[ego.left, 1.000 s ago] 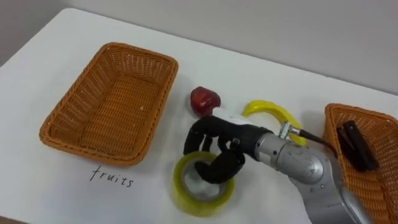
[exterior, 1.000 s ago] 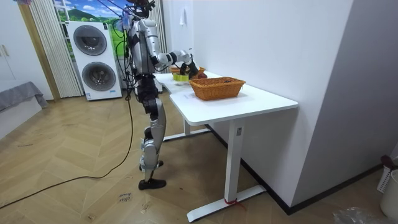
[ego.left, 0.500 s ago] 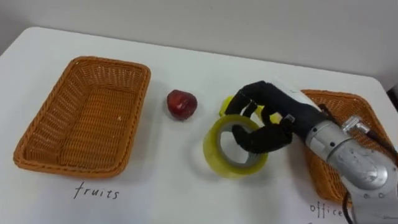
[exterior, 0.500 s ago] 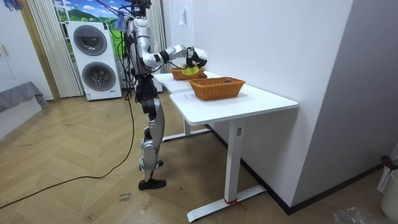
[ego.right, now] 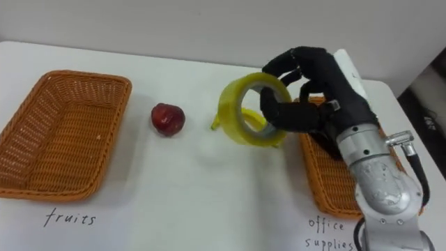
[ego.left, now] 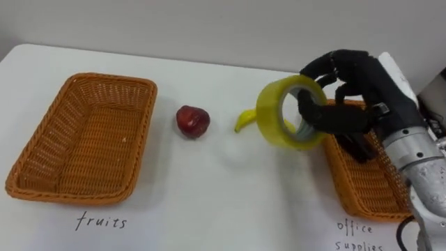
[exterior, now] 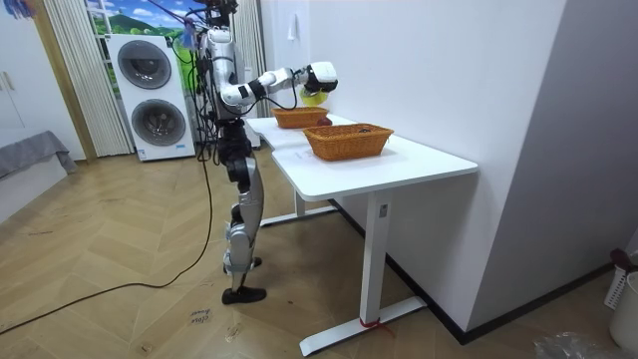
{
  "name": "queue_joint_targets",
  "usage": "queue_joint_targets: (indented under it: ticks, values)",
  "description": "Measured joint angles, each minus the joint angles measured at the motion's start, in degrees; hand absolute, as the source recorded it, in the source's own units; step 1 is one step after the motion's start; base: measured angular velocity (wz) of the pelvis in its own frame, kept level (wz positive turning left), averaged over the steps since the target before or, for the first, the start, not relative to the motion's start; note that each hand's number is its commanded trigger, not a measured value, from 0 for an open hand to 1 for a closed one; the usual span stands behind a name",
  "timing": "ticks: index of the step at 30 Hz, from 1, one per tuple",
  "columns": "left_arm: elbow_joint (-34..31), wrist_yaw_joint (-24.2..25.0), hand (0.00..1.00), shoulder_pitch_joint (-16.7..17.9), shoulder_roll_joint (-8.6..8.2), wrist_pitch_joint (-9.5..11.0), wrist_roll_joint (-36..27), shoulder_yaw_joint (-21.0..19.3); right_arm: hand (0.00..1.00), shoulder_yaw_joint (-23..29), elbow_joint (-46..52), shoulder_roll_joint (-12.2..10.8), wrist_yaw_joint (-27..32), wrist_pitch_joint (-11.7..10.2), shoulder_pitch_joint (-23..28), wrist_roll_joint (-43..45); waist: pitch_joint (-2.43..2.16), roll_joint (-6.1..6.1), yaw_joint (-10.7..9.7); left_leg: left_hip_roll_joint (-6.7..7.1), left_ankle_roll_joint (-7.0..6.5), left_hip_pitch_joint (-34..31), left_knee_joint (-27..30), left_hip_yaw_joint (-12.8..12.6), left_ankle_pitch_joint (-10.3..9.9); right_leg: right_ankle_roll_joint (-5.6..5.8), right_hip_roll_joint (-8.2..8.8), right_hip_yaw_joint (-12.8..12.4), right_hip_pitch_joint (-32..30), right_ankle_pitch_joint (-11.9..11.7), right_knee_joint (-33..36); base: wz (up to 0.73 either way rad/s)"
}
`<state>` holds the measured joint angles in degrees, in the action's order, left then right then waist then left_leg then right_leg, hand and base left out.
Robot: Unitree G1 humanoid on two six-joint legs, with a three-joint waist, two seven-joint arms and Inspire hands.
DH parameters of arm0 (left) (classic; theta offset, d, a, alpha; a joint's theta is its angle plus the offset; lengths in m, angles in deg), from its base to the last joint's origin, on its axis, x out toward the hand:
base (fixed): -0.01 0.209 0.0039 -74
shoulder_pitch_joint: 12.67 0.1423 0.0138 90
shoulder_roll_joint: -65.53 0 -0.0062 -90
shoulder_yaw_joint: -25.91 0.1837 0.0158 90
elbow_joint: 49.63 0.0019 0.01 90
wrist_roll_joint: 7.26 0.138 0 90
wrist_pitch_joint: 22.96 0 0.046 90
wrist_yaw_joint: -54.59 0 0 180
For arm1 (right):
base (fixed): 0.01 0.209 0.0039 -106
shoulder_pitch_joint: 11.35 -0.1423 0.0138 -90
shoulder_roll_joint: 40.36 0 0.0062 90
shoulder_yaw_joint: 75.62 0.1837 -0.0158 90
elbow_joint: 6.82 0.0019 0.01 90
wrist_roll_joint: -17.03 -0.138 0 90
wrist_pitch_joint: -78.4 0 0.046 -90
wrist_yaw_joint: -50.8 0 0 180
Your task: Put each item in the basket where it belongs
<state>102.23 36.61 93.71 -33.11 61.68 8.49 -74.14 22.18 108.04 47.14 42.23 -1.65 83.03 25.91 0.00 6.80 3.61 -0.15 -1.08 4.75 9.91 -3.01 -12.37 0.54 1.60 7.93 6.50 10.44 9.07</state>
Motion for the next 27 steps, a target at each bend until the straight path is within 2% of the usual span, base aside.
queue_joint_targets:
  ticks: [2,8,10,13,18,24,27]
  values:
    - [-0.01,0.0,0.0,0.45,-0.04,0.0,0.03,-0.02,1.0,0.93,-1.82,0.06,3.13,-1.85,0.08,-0.11,0.13,-0.35,-0.61,0.05,0.0,0.01,0.0,0.02,0.0,0.0,-0.04,0.11,0.07,0.0,-0.03,0.0]
    - [-0.05,0.01,0.0,1.92,-0.34,-0.05,0.11,-0.94,1.0,4.21,-8.22,0.23,9.22,-1.87,0.05,-0.09,-0.06,-0.81,-1.95,0.02,0.0,0.23,-0.15,0.02,0.0,0.0,0.07,0.39,0.21,0.0,-0.19,0.0]
    - [-0.04,0.01,0.0,1.95,-0.37,-0.15,0.16,-1.0,1.0,4.95,-9.77,0.24,11.2,-1.87,0.05,-0.07,0.08,-1.08,-2.0,-0.02,0.0,0.63,-0.24,-0.08,0.0,0.0,0.09,0.37,0.42,0.0,-0.21,0.0]
    - [-0.08,0.01,0.0,1.95,-0.39,-0.47,0.17,-2.12,1.0,5.38,-11.62,0.24,13.65,-1.86,0.06,-0.06,0.04,-1.36,-2.27,-0.03,0.0,0.96,-0.3,-0.14,0.0,0.01,0.05,0.35,0.74,0.0,-0.21,-0.01]
    - [-0.41,-0.41,0.0,2.06,-1.01,-1.19,0.15,-3.35,1.0,7.37,-13.28,0.41,16.01,-1.68,0.05,-2.97,-0.02,-1.22,-2.56,-0.14,0.0,1.25,-0.3,-0.18,0.01,0.0,0.08,0.24,0.68,0.0,-0.17,-0.01]
    - [-0.5,-0.14,0.0,2.2,-1.38,-2.8,0.17,-3.35,1.0,9.13,-13.36,0.42,17.34,-1.06,0.06,-1.51,-0.12,-0.8,-4.66,-0.08,0.0,1.88,-0.44,-0.22,0.01,0.01,0.03,0.09,1.41,0.0,0.09,0.0]
    - [-0.5,0.03,0.0,2.19,-1.36,-3.02,0.1,-3.37,1.0,10.22,-14.26,1.29,19.05,-1.06,0.05,-1.53,-0.09,-0.73,-5.15,-0.08,0.0,2.05,-0.41,-0.62,0.01,0.01,-0.01,-0.18,1.18,0.0,0.71,-0.07]
